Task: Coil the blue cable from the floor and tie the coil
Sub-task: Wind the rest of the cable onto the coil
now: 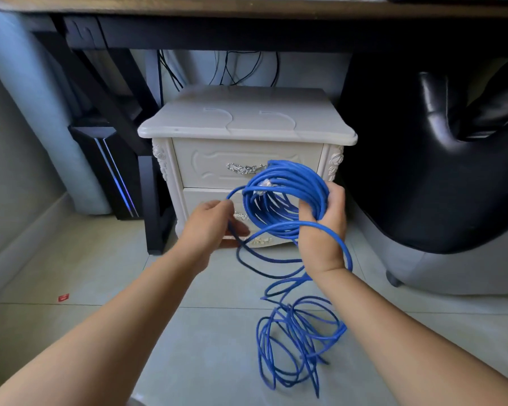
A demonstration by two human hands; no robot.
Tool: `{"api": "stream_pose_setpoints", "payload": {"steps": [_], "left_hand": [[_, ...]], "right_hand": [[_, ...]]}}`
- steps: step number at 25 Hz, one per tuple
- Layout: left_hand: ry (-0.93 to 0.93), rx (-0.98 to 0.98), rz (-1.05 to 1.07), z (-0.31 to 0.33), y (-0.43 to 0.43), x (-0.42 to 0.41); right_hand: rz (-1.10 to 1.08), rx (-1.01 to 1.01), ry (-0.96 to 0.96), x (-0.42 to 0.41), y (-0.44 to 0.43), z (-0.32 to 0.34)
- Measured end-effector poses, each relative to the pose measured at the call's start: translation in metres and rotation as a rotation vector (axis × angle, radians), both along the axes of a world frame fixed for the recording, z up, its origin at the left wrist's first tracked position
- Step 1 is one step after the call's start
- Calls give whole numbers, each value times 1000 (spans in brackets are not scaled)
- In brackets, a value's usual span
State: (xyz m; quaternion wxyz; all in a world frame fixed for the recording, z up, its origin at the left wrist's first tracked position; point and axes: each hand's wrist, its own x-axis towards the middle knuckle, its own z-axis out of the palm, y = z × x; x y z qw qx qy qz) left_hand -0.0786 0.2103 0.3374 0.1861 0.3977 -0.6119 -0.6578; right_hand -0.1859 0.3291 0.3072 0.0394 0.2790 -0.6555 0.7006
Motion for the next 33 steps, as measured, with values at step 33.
{"api": "stream_pose_setpoints", "payload": {"steps": [33], "left_hand": [[306, -431, -122, 10, -22, 1]], "right_hand": [[569, 525, -147, -25, 2, 30]]}}
